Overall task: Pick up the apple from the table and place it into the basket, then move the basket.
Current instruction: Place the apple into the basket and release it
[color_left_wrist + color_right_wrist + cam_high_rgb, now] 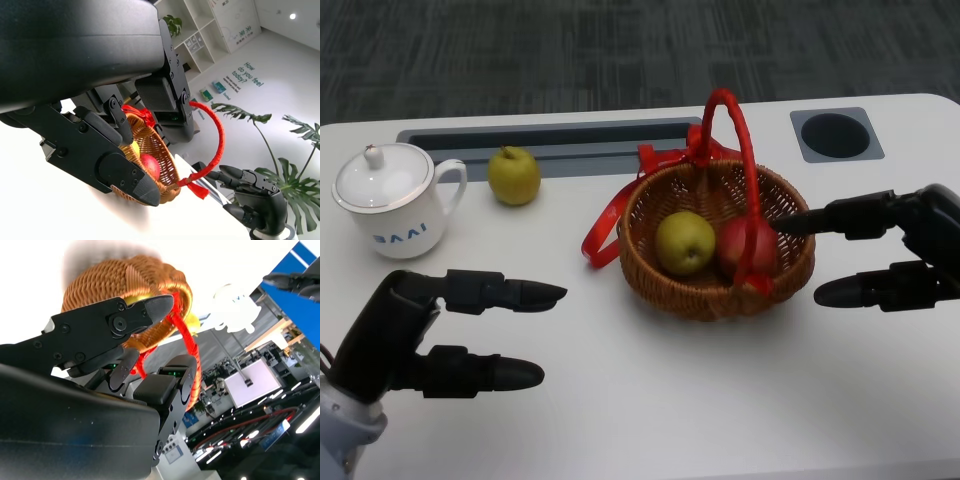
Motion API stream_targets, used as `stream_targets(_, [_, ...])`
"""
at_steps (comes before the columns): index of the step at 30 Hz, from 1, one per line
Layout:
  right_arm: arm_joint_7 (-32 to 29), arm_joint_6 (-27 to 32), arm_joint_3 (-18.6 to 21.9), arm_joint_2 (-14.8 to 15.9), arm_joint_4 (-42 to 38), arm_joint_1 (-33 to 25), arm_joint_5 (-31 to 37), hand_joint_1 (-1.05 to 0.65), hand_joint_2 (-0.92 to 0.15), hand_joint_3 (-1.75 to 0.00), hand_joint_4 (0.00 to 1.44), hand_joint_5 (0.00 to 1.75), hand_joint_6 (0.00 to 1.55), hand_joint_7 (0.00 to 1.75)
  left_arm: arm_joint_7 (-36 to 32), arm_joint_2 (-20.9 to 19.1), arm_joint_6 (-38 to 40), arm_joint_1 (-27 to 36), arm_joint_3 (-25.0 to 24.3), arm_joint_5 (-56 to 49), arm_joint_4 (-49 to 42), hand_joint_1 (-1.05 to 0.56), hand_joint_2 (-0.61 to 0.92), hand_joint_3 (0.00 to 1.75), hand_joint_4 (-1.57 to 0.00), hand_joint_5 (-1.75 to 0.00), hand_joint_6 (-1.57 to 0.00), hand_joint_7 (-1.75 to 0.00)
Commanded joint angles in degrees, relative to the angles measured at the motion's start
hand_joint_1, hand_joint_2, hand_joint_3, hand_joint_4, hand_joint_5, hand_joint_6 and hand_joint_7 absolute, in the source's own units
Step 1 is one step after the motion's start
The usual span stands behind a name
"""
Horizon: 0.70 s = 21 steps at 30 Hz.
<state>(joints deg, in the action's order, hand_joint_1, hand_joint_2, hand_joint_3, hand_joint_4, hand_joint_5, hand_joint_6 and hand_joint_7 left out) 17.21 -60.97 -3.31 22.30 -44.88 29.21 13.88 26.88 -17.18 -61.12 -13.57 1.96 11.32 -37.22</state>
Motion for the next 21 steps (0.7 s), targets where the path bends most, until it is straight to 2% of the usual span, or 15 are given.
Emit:
stream_targets(1, [-3.15,-0.11,-1.35,1.43,-4.66,3.66,3.86,-0.57,-0.87,0.0,0.8,0.0,0.71,0.0,0.66,-0.38,-1.13,0.72,-1.08,-0.21,-0.05,-0.39,0.66,0.0,-1.12,-0.06,-1.04,-0.04])
stream_targets(7, [-12.99,-0.9,-5.82,1.1,-13.05,9.56,13.49,-0.63,-0.9,-0.02,0.79,0.0,0.72,0.0,0.68,0.21,-2.27,0.27,-1.2,-0.69,-1.05,-0.39,0.65,0.0,-1.13,-0.05,-1.05,-0.03])
stream_targets(13, [-22.3,-1.23,-11.07,0.92,-17.21,13.34,21.1,-0.67,-0.91,-0.02,0.8,0.01,0.74,0.01,0.74,0.92,-3.16,0.22,-1.01,-0.87,-1.24,-0.39,0.66,0.0,-1.13,-0.04,-1.05,-0.02])
stream_targets(21, [-26.04,1.2,-17.2,0.17,-19.4,16.36,25.51,-0.66,-0.89,0.0,0.82,0.01,0.75,0.01,0.37,1.71,-2.29,0.61,-0.97,-1.62,-0.76,-0.44,0.68,0.0,-1.13,-0.03,-1.05,-0.01])
